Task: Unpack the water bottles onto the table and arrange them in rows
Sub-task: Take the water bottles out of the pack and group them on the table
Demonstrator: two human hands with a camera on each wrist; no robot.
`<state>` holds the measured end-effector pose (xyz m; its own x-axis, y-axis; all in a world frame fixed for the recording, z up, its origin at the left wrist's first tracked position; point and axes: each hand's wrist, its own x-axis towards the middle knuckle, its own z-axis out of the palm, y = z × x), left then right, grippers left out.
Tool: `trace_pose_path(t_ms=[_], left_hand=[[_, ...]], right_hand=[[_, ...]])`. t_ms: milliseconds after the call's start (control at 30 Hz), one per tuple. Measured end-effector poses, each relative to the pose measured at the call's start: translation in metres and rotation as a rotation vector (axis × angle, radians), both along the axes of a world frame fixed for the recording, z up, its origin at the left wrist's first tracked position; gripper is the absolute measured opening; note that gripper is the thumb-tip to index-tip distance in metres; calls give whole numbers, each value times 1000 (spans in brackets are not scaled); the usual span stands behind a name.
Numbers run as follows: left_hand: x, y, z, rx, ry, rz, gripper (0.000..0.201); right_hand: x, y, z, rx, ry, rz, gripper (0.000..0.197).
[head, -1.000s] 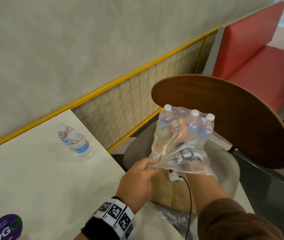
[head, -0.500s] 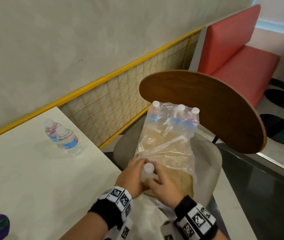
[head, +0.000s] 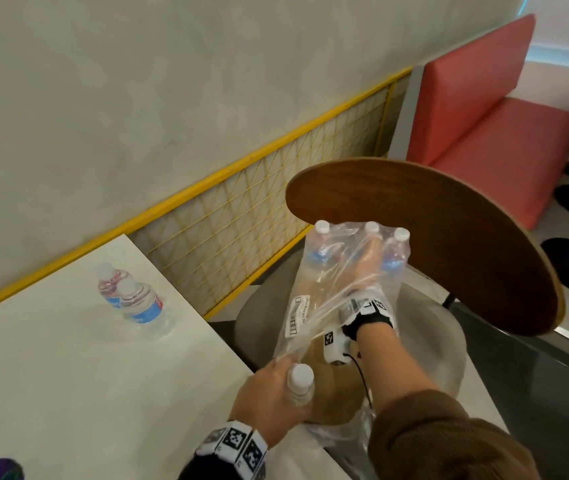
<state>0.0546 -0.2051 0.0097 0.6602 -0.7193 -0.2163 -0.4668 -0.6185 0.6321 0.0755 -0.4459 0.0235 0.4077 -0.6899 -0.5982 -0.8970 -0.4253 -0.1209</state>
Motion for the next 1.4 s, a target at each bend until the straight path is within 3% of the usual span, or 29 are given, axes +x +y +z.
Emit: trace_pose_path(t_ms=[67, 167, 233, 333, 433, 500, 533, 567, 633, 733, 800, 933, 967, 1100, 1200, 1300, 1400], left_hand=[[2, -2, -3, 39, 9, -31, 54], [0, -4, -3, 73, -4, -79, 62], [1, -2, -5, 55, 16, -43, 62], [7, 9, -9, -25, 109, 90, 59], [10, 21, -12, -117, 176, 184, 57], [6, 24, -14, -153, 163, 175, 56], [4, 27, -15, -166, 153, 155, 59], [1, 32, -16, -175, 153, 131, 61], [-2, 45, -14, -187, 198, 91, 62], [-6, 73, -4, -238, 221, 56, 56], [-12, 95, 4, -310, 206, 83, 51], [-31, 153, 25, -298, 243, 195, 40], [-36, 173, 27, -275, 244, 202, 41], [-57, 261, 24, -149, 210, 201, 42], [-69, 324, 11, -76, 189, 244, 41], [-75, 377, 1, -84, 183, 336, 40], [-80, 420, -2, -125, 170, 437, 41]], right_hand=[[-3, -3, 7, -87, 93, 215, 69], [-10, 5, 25, -547, 64, 352, 99], [-6, 3, 12, -636, -9, 304, 98], [-13, 6, -19, -381, -151, 205, 87], [-55, 32, -58, -132, -53, 262, 72], [-83, 55, -61, 42, -104, 276, 82], [-94, 63, -57, 8, -130, 260, 90], [-99, 68, -53, -78, -259, 186, 90], [-107, 76, -40, -123, -585, -10, 57], [-124, 92, -37, 136, -840, -269, 19], [-143, 110, -29, 285, -943, -338, 20], [-163, 157, 21, 500, -1053, -198, 71], [-166, 172, 29, 529, -1043, -144, 70], [-162, 246, 39, 666, -952, -44, 12], [-153, 312, 28, 704, -809, 147, 13], [-149, 382, 12, 651, -727, 399, 33], [-148, 448, -1, 632, -749, 488, 16]])
